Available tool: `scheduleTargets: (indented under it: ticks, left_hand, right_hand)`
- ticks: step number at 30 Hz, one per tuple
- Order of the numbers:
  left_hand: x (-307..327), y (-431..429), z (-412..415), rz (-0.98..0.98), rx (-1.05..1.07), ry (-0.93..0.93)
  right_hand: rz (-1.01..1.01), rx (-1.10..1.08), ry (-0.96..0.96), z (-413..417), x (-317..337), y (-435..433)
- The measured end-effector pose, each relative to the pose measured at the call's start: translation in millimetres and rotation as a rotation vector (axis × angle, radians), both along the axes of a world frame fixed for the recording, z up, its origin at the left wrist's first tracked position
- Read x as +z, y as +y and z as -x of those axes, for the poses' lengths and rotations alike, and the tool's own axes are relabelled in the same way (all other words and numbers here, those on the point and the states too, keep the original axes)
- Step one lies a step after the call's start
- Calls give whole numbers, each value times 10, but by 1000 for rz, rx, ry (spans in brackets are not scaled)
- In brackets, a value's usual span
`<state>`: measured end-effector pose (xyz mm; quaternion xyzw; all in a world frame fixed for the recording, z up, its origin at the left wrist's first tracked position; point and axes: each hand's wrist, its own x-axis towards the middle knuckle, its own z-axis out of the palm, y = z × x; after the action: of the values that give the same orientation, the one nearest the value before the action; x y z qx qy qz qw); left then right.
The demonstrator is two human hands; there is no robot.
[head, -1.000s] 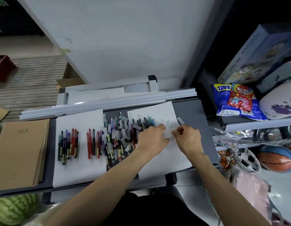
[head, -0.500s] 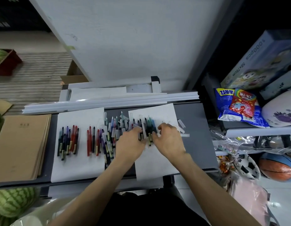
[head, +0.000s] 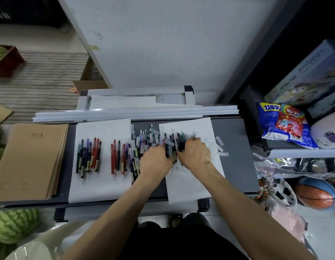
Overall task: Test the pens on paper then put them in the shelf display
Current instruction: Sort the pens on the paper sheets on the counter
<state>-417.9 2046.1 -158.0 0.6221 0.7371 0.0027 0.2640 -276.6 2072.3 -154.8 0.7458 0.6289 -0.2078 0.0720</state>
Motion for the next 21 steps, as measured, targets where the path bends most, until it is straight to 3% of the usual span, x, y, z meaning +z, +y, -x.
scheduleTargets:
  ticks: [21]
  left_hand:
    - [-21,77,-100,74,71,-40]
  right_hand:
    - [65,68,69,-14,-24,117]
